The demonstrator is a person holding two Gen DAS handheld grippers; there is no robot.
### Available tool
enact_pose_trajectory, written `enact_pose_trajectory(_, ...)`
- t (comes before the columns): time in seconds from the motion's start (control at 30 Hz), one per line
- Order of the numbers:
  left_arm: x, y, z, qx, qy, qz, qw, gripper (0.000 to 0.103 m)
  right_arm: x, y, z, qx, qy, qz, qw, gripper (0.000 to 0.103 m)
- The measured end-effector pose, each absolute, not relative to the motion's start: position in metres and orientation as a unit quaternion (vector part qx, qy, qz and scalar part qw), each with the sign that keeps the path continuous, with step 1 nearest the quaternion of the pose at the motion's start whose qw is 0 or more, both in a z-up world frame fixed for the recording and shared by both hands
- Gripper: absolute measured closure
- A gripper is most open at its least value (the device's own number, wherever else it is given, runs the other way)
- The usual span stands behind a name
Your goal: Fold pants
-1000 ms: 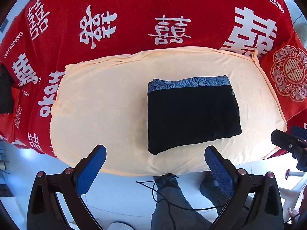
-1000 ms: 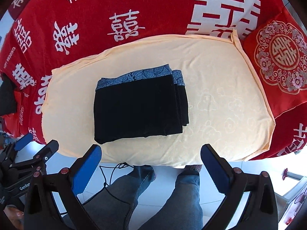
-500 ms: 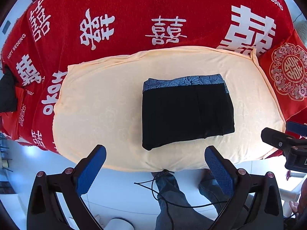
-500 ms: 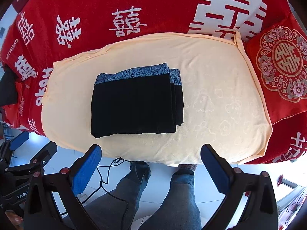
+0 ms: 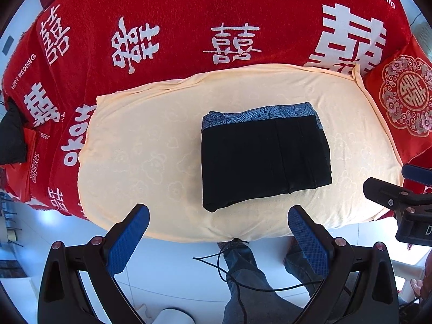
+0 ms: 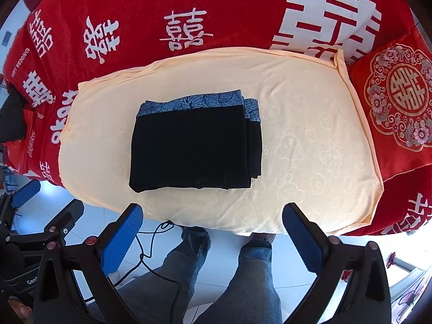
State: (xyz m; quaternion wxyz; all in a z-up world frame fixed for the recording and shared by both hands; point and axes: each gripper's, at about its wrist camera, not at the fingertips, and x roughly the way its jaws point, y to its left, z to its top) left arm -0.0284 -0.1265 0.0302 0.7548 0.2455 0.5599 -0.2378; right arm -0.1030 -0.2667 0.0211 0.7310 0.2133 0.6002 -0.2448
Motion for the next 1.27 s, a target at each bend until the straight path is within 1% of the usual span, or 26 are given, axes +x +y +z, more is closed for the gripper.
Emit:
enact_pose_trajectory(1.0, -0.024, -0.122, 0.027, 0.244, 0.568, -0.240, 0.749, 0.000, -0.093, -0.265, 0.017, 0.190, 0.615, -0.235, 0.728, 0.000)
enact_pose_trajectory(1.27, -0.029, -0.122, 0.029, 0.228, 0.562, -0.248, 0.755, 0.000, -0.092, -0.265, 0.017, 0.190, 0.616, -0.235, 0.728, 0.000)
